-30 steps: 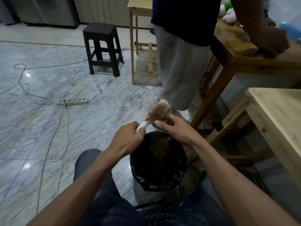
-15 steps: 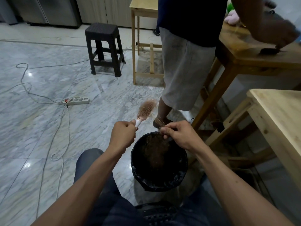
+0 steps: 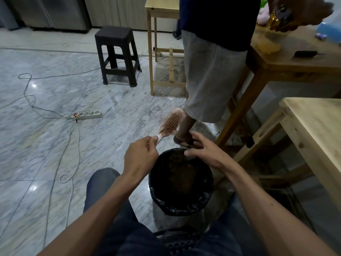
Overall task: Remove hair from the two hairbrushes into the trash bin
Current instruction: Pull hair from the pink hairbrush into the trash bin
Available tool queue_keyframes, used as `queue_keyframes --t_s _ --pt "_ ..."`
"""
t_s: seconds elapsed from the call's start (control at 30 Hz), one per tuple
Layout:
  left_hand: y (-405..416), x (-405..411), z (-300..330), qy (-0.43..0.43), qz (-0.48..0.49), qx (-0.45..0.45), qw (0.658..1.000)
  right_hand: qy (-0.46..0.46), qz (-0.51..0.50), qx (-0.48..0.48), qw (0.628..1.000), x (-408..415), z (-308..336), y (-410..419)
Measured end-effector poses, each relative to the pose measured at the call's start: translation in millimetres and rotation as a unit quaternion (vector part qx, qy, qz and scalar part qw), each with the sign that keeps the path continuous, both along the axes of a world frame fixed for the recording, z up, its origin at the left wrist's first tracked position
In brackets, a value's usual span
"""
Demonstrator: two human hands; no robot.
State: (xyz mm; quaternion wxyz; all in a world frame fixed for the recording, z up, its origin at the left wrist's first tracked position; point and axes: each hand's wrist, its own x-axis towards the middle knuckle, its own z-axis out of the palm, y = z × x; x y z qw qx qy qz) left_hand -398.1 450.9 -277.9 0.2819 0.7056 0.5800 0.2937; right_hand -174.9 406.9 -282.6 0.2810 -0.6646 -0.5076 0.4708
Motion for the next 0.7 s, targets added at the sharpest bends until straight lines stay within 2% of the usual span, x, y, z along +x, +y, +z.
queue_keyframes --t_s 0.07,0.13,0.27,0.4,0.53,0.6,0.7 --pt "-3 4 0 0.021 -0.015 0.031 0.999 0.065 -0.031 0.020 0.997 -5 5 3" --pt "-5 8 1 0.035 -0.032 0.056 0.997 0.075 -0.038 0.032 0.996 -12 7 6" --pt "-2 11 2 0.083 -0.038 0.090 0.992 0.023 -0.083 0.096 0.992 -22 -1 10" --pt "11 2 -8 0.107 0.023 0.026 0.994 -0.016 -0.102 0.119 0.988 -17 2 5" --pt "21 -5 -11 0.069 0.083 -0.020 0.994 -0.055 -0.085 0.110 0.989 -11 9 -6" --pt "21 -5 -9 0.061 0.073 -0.007 0.995 -0.081 -0.078 0.092 0.989 -8 7 -7" --pt "15 -4 -7 0.067 0.016 0.046 0.997 -0.144 0.007 0.009 0.990 -6 1 -3"
